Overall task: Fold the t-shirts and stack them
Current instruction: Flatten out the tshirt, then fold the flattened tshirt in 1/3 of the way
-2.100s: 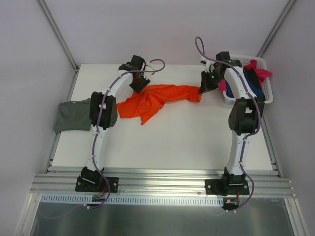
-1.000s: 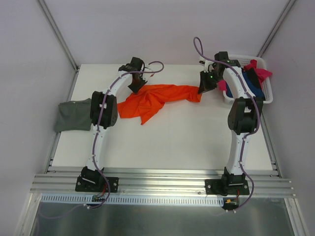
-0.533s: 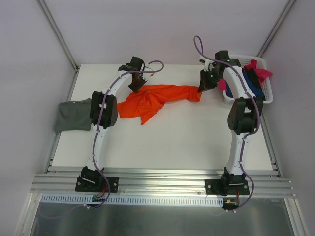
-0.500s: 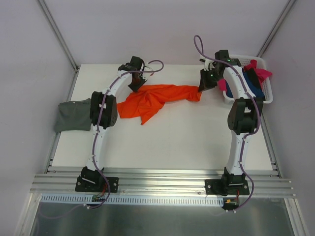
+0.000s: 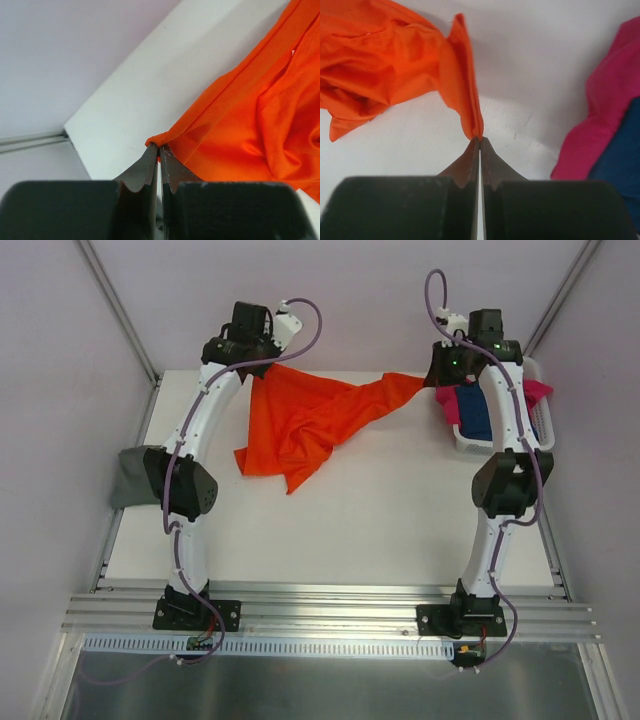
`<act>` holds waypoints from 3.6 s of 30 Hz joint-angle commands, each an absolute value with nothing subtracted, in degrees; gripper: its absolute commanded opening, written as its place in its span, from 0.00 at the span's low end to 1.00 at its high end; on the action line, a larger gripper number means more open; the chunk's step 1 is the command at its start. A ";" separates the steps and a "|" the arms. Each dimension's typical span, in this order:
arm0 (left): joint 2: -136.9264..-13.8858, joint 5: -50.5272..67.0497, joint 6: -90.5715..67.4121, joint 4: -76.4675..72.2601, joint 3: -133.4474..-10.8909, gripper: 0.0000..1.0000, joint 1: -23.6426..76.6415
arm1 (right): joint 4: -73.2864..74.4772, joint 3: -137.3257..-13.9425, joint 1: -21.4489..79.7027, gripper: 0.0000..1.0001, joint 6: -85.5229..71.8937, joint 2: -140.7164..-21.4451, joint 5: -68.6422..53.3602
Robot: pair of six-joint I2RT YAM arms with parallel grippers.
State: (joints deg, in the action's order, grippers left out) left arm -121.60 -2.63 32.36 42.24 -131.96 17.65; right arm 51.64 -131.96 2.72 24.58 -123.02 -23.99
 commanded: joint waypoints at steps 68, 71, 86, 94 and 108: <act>-85.24 7.03 35.68 40.78 -98.53 0.00 12.13 | 31.38 -109.86 -9.76 0.01 7.29 -88.31 -24.26; -92.44 8.52 35.69 40.26 -100.10 0.00 11.43 | 32.08 -114.58 -7.57 0.01 8.61 -96.48 -24.09; -118.65 5.63 34.37 39.11 -117.33 0.00 5.36 | 30.67 -129.37 -0.09 0.01 11.34 -125.14 -21.01; -124.19 5.45 33.84 38.94 -122.43 0.00 4.66 | 29.97 -131.84 1.67 0.01 12.57 -129.81 -20.04; -120.32 8.43 33.05 38.94 -116.28 0.00 4.92 | 22.86 -133.86 4.22 0.01 17.84 -127.97 -20.04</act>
